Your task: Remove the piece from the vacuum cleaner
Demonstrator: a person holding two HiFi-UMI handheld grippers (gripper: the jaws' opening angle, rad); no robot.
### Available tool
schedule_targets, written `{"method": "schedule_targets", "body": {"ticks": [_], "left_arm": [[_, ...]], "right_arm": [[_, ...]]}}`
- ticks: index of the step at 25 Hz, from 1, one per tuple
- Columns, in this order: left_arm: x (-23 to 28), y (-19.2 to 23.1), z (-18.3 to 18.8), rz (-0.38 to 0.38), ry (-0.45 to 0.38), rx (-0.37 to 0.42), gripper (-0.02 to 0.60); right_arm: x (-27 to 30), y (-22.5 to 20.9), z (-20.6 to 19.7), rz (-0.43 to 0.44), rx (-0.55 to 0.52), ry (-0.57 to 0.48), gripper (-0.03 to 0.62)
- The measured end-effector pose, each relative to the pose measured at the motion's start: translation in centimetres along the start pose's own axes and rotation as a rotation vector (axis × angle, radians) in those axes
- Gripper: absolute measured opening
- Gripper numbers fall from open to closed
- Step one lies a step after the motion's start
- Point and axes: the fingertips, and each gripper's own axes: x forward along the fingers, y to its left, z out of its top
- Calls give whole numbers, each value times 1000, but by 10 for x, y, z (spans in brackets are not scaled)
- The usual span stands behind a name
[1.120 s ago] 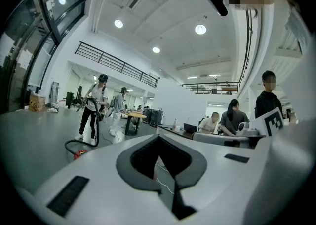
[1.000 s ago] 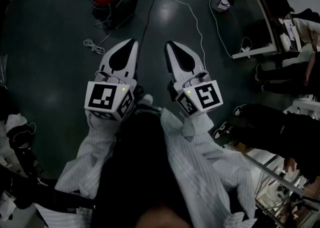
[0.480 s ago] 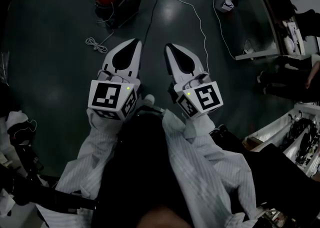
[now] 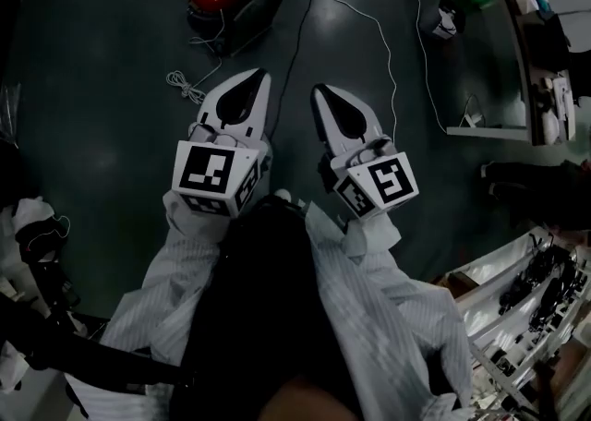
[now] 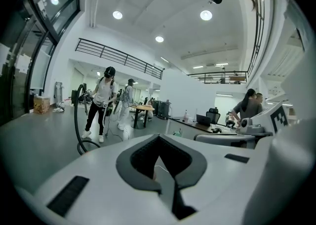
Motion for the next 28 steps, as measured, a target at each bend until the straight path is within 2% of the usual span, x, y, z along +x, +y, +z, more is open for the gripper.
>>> {"method": "schedule_targets", "body": {"ticks": [8, 11, 16, 23, 25, 28], "left_arm": [[119, 129, 54, 46, 9, 0, 3], [158, 168, 56, 79, 39, -22, 3], [231, 216, 46, 156, 94, -90, 3], [337, 255, 33, 334, 94, -210, 3], [355, 269, 20, 382, 113, -243, 3], [368, 293, -15, 458, 190, -271, 3]], "right_arm": [[166, -63, 47, 99, -68, 4, 2], [216, -92, 44, 122, -74, 75, 2], [287, -149, 38, 239, -96, 176, 2], [364, -239, 23, 466, -219, 376, 2], [383, -260, 13, 531, -237, 424, 2], [405, -282, -27, 641, -250, 536, 2]]}}
